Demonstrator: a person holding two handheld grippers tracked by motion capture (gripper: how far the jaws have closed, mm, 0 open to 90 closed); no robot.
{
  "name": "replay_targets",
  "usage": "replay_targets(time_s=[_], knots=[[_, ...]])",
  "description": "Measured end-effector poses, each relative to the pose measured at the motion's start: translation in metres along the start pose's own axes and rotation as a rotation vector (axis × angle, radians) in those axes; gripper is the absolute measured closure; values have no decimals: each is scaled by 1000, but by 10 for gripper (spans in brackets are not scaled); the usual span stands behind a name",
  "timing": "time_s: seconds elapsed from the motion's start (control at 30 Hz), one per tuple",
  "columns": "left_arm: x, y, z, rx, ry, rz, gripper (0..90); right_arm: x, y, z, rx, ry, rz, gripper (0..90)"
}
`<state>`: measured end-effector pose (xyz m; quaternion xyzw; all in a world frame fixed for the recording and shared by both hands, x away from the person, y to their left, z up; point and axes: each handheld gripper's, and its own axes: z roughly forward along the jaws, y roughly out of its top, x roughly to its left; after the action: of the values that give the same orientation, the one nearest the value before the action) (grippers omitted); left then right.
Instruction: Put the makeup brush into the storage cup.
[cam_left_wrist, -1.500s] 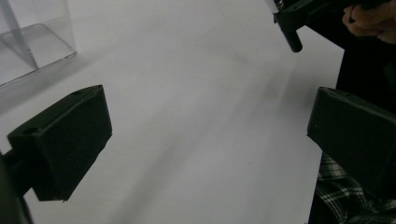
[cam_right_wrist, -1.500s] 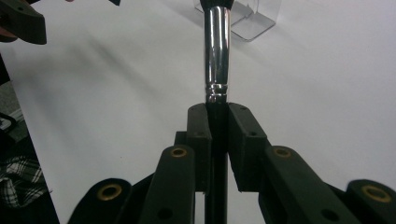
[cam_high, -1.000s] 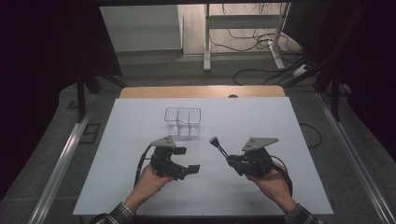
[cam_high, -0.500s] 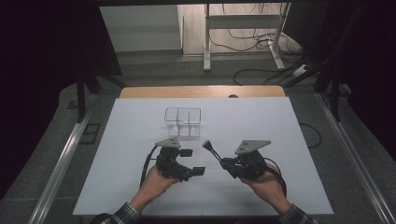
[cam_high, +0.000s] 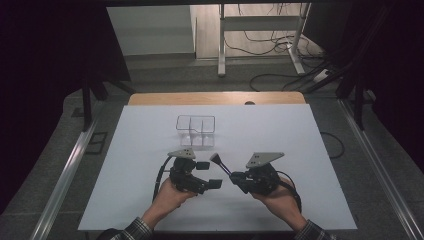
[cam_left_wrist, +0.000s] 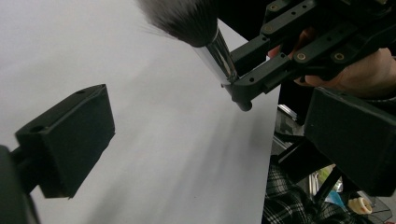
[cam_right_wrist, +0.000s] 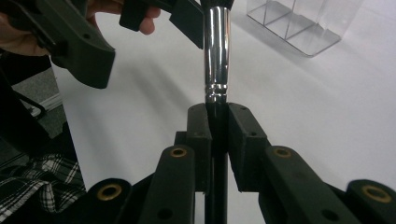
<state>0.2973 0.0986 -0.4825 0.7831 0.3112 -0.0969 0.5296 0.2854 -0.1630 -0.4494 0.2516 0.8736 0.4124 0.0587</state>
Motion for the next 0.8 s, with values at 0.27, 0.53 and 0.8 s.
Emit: replay_targets(time_s=[0.27, 0.53, 0.8], knots=[[-1, 0, -1, -3, -29, 2, 122, 5, 2, 3, -5, 20, -9, 797], [-1, 1, -2, -16, -64, -14, 357, 11, 2, 7, -5, 36, -24, 797], [0, 0, -2, -16, -101, -32, 540, 14, 3, 10, -4, 44, -32, 797]])
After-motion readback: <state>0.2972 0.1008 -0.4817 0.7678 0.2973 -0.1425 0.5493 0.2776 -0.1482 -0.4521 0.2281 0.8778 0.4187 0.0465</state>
